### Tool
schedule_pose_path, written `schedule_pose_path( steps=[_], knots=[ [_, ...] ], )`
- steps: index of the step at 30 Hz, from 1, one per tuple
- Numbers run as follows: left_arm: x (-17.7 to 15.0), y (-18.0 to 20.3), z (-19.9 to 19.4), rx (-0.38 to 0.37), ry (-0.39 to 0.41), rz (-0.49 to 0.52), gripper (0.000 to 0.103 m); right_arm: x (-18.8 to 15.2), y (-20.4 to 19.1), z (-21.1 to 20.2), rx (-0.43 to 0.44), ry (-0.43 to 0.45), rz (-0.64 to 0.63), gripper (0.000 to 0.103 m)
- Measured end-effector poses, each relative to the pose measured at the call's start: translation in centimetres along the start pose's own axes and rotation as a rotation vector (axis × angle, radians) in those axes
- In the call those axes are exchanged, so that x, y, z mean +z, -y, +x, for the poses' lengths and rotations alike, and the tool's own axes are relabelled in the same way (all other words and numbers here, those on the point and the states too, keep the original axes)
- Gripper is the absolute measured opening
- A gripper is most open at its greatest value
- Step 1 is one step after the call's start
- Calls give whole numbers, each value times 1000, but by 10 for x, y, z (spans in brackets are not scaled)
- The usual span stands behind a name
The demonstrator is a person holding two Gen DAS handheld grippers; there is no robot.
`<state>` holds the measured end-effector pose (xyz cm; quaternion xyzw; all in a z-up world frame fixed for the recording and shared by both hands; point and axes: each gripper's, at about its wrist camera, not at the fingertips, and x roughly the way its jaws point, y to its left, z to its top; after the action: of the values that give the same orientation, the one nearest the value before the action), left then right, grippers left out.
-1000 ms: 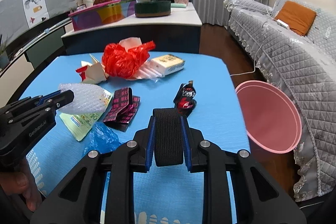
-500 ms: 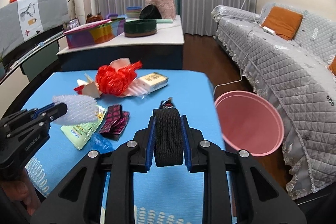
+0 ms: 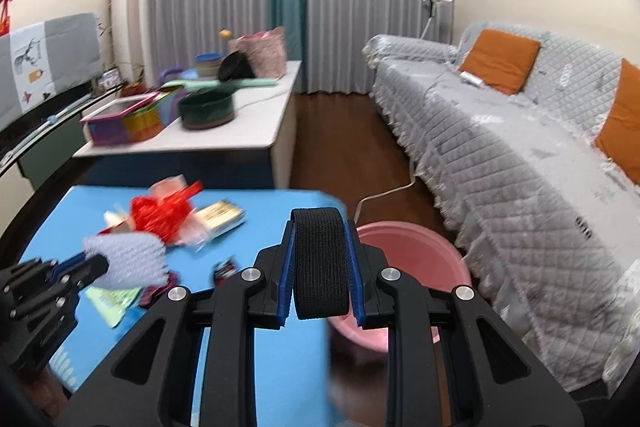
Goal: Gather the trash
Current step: 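Carry foam net and black strap over the pink bin and open both grippers, then move both open grippers back toward the table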
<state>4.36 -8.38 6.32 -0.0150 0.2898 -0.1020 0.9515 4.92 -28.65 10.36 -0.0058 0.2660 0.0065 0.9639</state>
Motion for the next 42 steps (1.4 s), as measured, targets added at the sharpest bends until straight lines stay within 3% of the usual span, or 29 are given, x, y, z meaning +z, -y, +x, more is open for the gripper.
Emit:
schedule_pose_path(
  steps=[8,15,25,37,38,39,40,42],
  knots=[
    [30,55,33,-92,21,48,9,26,75,28,-75,19,63,24],
    [41,105,73,-171,12,117,9,12,123,69,-99,-27,164,24],
    [32,145,138,-211,-57,155,9,6,136,101,-96,-69,141,24],
    [31,154,170,-226,-91,163,11,2,140,115,-98,-90,151,25],
    [31,154,173,-226,-100,165,19,2,140,115,-103,-92,151,32],
    [32,154,175,-229,-106,165,31,2,141,116,-110,-94,154,49],
    [33,151,176,-225,-100,160,36,2,142,117,-113,-92,160,56],
    [34,147,175,-215,-91,154,38,2,143,118,-113,-93,166,59]
  ],
)
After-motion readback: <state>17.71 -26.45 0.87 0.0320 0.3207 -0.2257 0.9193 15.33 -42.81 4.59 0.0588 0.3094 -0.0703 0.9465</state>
